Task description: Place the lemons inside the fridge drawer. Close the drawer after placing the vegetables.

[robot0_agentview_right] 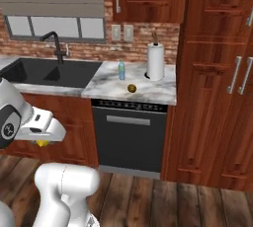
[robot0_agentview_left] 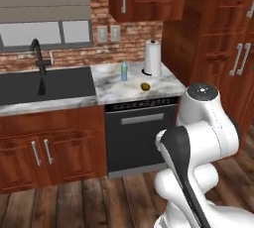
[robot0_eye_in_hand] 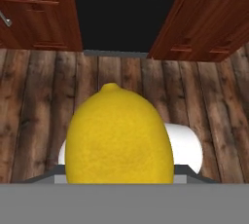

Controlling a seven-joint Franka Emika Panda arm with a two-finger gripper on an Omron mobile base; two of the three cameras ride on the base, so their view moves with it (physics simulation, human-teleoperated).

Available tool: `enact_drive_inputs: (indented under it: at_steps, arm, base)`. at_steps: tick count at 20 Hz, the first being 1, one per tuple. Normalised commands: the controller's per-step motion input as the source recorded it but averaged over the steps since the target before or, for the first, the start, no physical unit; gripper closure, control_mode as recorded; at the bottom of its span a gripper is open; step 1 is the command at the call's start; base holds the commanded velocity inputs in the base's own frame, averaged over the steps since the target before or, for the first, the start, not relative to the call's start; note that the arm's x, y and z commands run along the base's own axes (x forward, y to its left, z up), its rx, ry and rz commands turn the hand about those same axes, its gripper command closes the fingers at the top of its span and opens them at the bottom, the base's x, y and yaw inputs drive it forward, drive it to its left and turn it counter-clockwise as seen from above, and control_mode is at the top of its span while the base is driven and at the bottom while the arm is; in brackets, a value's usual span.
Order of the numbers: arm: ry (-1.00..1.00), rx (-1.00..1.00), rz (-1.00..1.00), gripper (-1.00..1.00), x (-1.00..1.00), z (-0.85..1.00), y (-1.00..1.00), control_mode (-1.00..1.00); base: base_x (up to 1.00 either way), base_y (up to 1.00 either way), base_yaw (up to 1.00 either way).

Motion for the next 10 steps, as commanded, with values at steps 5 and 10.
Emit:
enact_drive_inputs:
  at_steps: [5, 10]
  arm:
    - [0.00, 0.00, 0.00, 1.00, 0.00, 0.00, 0.00, 1.00]
    - [0.00, 0.00, 0.00, 1.00, 0.00, 0.00, 0.00, 1.00]
  base:
    - [-0.40, 0.23, -0.04]
    - [-0.11, 0.62, 0.42]
